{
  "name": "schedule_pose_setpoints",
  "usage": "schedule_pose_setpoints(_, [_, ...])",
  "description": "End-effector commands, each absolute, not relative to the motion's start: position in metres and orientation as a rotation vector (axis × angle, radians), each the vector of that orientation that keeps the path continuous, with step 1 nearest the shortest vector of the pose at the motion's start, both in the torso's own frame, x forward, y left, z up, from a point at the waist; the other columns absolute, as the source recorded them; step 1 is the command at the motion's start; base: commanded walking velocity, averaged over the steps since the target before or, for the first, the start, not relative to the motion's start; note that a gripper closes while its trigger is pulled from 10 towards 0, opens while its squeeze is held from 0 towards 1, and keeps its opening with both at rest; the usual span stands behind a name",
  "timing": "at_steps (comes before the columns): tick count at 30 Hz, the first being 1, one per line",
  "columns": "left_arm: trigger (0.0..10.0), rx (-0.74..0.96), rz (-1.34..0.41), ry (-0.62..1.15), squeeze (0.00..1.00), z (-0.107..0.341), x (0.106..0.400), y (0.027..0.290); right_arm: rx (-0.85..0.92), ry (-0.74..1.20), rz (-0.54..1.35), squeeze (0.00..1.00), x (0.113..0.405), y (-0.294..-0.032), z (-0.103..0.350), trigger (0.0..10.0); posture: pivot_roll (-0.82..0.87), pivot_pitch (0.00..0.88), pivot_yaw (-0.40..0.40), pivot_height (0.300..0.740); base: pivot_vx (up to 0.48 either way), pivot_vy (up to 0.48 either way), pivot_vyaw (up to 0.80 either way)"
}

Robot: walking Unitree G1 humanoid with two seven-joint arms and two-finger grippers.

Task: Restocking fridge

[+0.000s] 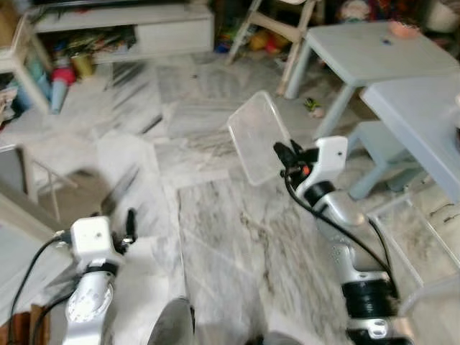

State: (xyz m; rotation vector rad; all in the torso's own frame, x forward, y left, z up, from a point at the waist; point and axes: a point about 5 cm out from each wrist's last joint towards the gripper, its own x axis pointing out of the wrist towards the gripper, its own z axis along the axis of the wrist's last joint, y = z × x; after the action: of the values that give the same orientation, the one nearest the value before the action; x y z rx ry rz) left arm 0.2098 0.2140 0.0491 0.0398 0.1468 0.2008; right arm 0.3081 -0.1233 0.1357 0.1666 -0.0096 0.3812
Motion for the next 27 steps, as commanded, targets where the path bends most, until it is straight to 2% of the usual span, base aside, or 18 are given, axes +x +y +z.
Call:
schedule_pose_setpoints(1, [10.0, 0.04, 0.198, 0.127, 0.0, 0.051, 0.212, 0.208, 0.144, -0.017, 0.408, 0.0, 0.308, -0.126, 0.136, 10.0, 0.16, 0.054, -0.092, 0.74, 0.0, 0.0, 0.8])
schedule_pose_setpoints(9, [10.0, 0.081, 0.146, 0.114, 0.0, 0.059, 0.218, 0.212, 0.1, 0.021, 0.498, 0.0, 0.297, -0.135, 0.13, 10.0, 0.17, 0.028, -0.057, 0.74, 0.0, 0.0, 0.8])
schedule_pose_setpoints(11, [10.0, 0.113, 0.076, 0.144, 0.0, 0.057, 0.213, 0.214, 0.085, 0.067, 0.473, 0.0, 0.289, -0.15, 0.119, 10.0, 0.16, 0.024, -0.031, 0.74, 0.0, 0.0, 0.8])
schedule_pose_setpoints(16, [10.0, 0.136, 0.097, 0.152, 0.0, 0.059, 0.207, 0.221, 0.083, 0.057, 0.36, 0.0, 0.283, -0.166, 0.113, 10.0, 0.13, 0.032, -0.008, 0.74, 0.0, 0.0, 0.8])
schedule_pose_setpoints(21, [10.0, 0.128, 0.188, 0.14, 0.0, 0.056, 0.199, 0.221, 0.112, 0.024, 0.211, 0.0, 0.278, -0.171, 0.111, 10.0, 0.11, 0.03, -0.006, 0.74, 0.0, 0.0, 0.8])
schedule_pose_setpoints(27, [10.0, 0.122, 0.195, 0.142, 0.0, 0.054, 0.195, 0.212, 0.103, 0.015, 0.193, 0.0, 0.27, -0.167, 0.108, 10.0, 0.11, 0.03, -0.007, 0.74, 0.0, 0.0, 0.8])
